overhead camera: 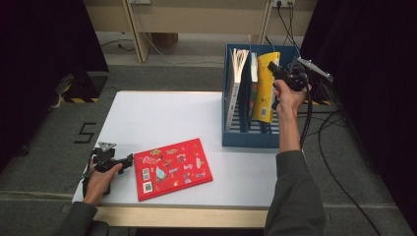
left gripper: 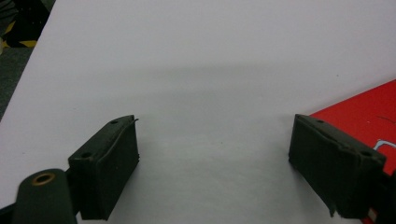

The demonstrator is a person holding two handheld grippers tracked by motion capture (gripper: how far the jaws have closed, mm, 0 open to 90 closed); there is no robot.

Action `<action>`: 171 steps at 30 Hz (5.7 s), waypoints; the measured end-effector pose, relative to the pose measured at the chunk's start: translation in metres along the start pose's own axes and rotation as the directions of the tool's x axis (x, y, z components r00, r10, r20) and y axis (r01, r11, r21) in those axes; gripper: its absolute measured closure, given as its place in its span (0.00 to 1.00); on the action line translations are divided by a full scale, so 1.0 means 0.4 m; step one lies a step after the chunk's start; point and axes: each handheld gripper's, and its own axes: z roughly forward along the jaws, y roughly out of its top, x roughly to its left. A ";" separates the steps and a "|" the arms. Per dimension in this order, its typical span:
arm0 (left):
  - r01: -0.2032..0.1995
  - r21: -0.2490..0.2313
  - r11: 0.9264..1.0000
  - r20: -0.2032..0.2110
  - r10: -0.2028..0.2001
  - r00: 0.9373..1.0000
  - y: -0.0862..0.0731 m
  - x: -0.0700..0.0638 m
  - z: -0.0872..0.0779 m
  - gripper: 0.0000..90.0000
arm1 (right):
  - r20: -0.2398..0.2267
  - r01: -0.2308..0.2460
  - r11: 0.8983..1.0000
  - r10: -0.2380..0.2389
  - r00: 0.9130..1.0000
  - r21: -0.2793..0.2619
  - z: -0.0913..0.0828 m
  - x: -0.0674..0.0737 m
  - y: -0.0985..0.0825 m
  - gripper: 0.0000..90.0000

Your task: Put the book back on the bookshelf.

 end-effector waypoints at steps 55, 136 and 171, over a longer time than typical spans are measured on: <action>-0.001 0.001 1.000 0.000 0.001 1.000 0.000 0.000 0.000 0.16 | 0.017 0.099 0.995 -0.098 0.995 -0.018 -0.090 0.065 0.094 0.84; -0.001 0.002 1.000 0.003 0.001 1.000 0.000 0.000 -0.001 0.16 | -0.122 0.128 0.971 -0.104 0.987 0.203 -0.049 -0.023 -0.211 0.36; 0.001 0.002 1.000 0.005 -0.001 1.000 0.000 0.001 -0.001 0.16 | -0.181 0.309 0.934 -0.278 0.943 0.177 -0.048 0.199 -0.226 0.35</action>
